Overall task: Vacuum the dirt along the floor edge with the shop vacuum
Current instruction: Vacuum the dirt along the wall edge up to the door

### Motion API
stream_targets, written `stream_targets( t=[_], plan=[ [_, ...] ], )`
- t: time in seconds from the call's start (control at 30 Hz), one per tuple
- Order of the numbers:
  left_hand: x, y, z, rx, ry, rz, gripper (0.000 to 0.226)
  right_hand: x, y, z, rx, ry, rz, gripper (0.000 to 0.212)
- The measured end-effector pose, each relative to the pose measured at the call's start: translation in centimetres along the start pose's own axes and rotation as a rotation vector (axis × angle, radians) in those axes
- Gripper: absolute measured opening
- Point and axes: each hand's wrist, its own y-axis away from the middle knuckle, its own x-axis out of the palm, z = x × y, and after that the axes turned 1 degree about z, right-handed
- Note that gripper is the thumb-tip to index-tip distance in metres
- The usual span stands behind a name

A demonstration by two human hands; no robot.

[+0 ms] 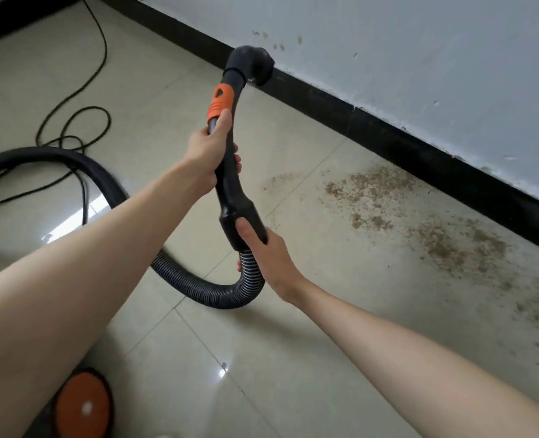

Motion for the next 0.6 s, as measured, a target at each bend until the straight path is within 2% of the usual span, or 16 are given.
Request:
stream_targets(
  t=[0.1, 0.17, 0.27, 0.33, 0.5, 0.6],
  plan=[
    [-1.9, -2.0, 0.8, -0.087, 0.115, 0.011, 0.044, 1.3, -1.1, -0.2, -0.02, -0.006, -0.122, 0.053],
    [-3.6, -2.9, 2.1, -0.166, 0.167, 0.089, 0.054, 1.7, -1.1, 0.2, 0.104, -0.02, -0.035, 0.062],
    [-5.2, -2.9, 5.2, -0.269, 0.191, 0.192, 0.055, 2.0, 0.2, -0.5, 0.308, 0.015, 0.151, 0.077],
    [-5.6, -2.3, 7.8, -0.351, 0.208, 0.21, 0.056, 1.7, 1.3, -2.1, 0.4, 0.006, 0.197, 0.082],
    [-6.0, 0.3, 14.0, -0.475, 0.355, 0.157, 0.055, -0.1, 4.3, -5.2, 0.507, 0.005, 0.233, 0.08],
    [-6.1, 1.3, 15.0, -0.483, 0.375, 0.07, 0.054, -0.4, 5.5, -5.8, 0.45, -0.005, 0.204, 0.074]
  ],
)
